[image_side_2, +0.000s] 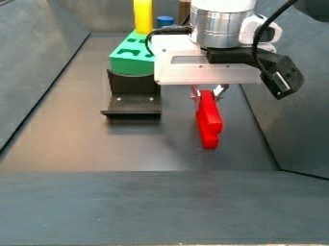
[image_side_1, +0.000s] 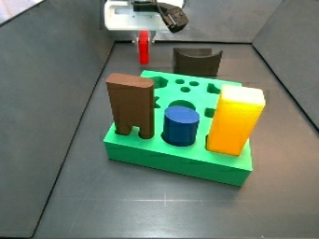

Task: Pick up the double-square object. Move up. Rotate the double-square object. Place the double-square object on the fixture. Regrasp the double-square object. Move to above the board. Insert the double-square object.
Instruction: Rotate the double-square object.

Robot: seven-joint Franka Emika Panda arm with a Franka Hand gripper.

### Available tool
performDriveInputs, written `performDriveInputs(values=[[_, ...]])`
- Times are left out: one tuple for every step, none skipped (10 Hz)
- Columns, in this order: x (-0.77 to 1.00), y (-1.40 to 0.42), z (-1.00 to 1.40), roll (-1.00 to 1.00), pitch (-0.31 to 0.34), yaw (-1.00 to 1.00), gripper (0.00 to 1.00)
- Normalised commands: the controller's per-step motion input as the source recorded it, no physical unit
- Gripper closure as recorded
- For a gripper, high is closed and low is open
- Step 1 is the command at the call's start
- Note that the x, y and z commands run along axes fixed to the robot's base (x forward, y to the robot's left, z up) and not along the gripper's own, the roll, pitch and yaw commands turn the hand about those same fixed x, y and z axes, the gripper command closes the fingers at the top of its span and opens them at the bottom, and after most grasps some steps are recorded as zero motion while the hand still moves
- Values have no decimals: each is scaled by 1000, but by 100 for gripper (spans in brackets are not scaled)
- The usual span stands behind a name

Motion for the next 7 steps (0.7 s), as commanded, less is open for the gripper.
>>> performDriveInputs(values=[[0, 0, 0, 0, 0, 0, 0], [0, 0, 1000, 0, 0, 0, 0], [-7, -2, 1000, -5, 16, 0, 0], [-18, -6, 1000, -14, 31, 1, 0], [-17, -5, 1000, -22, 39, 4, 0], [-17, -8, 1000, -36, 50, 6, 0], [-19, -9, 889, -45, 49, 8, 0]])
